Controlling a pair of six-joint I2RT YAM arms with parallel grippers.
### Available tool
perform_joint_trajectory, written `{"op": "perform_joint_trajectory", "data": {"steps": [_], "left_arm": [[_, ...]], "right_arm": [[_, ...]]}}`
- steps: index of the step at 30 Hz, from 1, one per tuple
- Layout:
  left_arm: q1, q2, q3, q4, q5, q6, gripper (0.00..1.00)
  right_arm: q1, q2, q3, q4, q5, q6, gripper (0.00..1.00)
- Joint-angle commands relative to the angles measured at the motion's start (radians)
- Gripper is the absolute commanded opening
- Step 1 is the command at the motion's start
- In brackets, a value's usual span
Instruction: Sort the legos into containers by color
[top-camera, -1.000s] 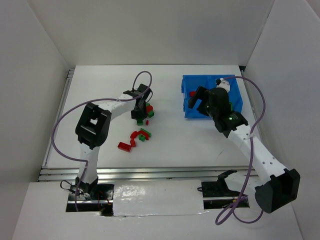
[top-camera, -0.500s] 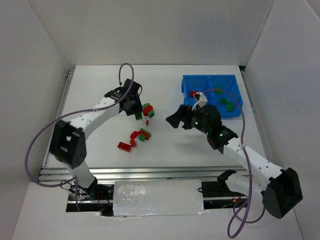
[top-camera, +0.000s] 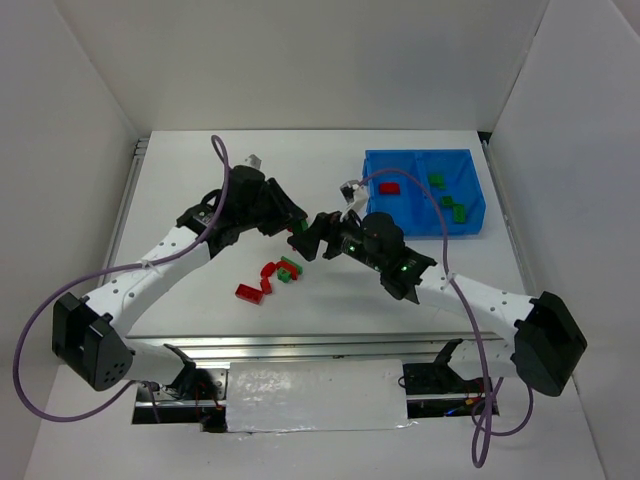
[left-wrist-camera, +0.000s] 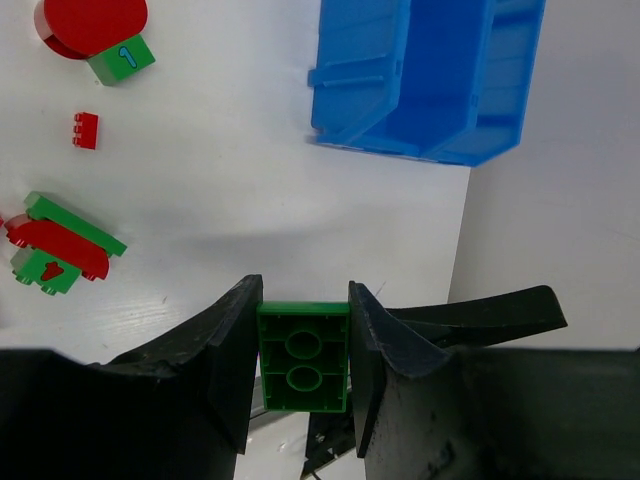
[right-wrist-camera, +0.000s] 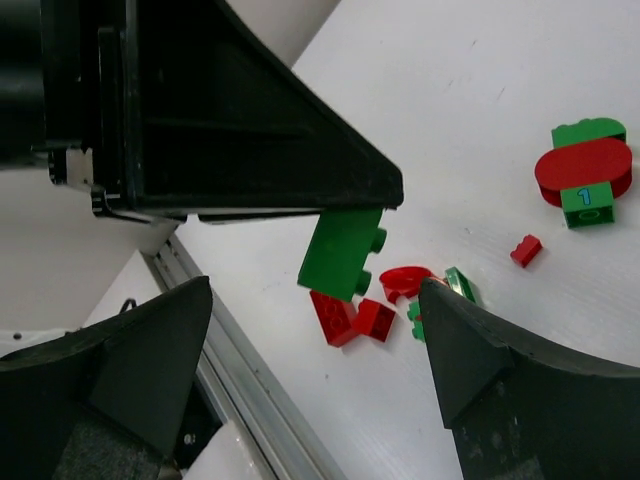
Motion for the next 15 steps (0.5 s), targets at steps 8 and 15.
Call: {"op": "perform_joint_trajectory", "data": {"steps": [8,15], "left_arm": [[-0.005,-0.032,-0.021,0.048,0.058,-0.009,0.0],[-0.005,-0.012,0.002,0.039,0.06,0.039,0.7]], "right_arm": [[0.008,0.108,0.104,0.09,0.074,0.02,0.6],[0.008,0.105,0.073,0.118,0.096,0.026,0.0]]}}
